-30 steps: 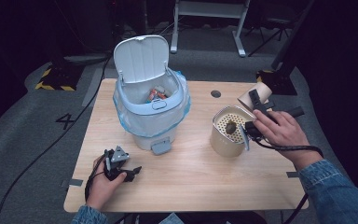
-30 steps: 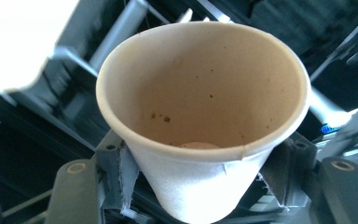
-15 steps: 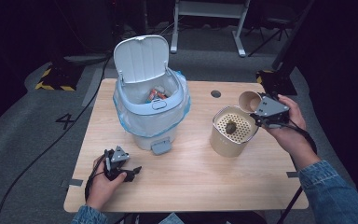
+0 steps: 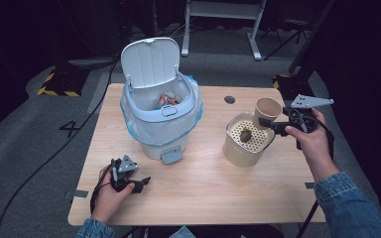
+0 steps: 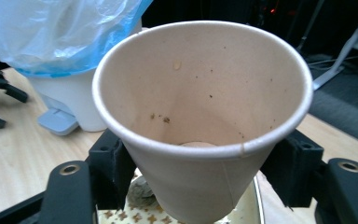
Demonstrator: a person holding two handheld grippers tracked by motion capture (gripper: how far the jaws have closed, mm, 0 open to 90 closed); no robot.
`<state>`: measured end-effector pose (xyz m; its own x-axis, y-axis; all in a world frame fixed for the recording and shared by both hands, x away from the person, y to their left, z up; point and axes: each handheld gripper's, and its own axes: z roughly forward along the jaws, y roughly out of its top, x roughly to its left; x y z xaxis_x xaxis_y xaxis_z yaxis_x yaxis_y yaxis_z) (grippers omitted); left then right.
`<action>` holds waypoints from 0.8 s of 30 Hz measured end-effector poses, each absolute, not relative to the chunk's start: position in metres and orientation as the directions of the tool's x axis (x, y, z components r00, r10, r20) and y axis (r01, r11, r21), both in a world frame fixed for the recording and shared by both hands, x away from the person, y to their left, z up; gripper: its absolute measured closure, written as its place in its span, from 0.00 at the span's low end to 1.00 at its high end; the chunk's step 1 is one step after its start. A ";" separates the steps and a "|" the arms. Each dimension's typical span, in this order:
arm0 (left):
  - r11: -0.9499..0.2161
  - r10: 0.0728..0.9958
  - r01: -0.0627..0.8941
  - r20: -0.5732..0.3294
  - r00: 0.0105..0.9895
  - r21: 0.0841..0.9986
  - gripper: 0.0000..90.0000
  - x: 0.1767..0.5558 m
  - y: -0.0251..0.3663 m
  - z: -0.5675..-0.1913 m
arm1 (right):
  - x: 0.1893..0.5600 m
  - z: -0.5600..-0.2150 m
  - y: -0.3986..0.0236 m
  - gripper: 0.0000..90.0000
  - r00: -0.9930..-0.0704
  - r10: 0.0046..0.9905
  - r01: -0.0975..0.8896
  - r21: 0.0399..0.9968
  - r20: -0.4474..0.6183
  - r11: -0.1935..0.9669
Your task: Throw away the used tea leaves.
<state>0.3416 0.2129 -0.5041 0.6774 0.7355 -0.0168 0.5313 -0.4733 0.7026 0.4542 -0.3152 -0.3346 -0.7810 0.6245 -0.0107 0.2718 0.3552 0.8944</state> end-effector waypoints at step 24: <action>-0.475 0.734 0.530 -0.016 0.679 0.702 0.26 0.342 0.213 -0.504 | 0.449 -0.321 -0.328 0.36 -0.799 0.601 0.270 0.901 0.013 0.340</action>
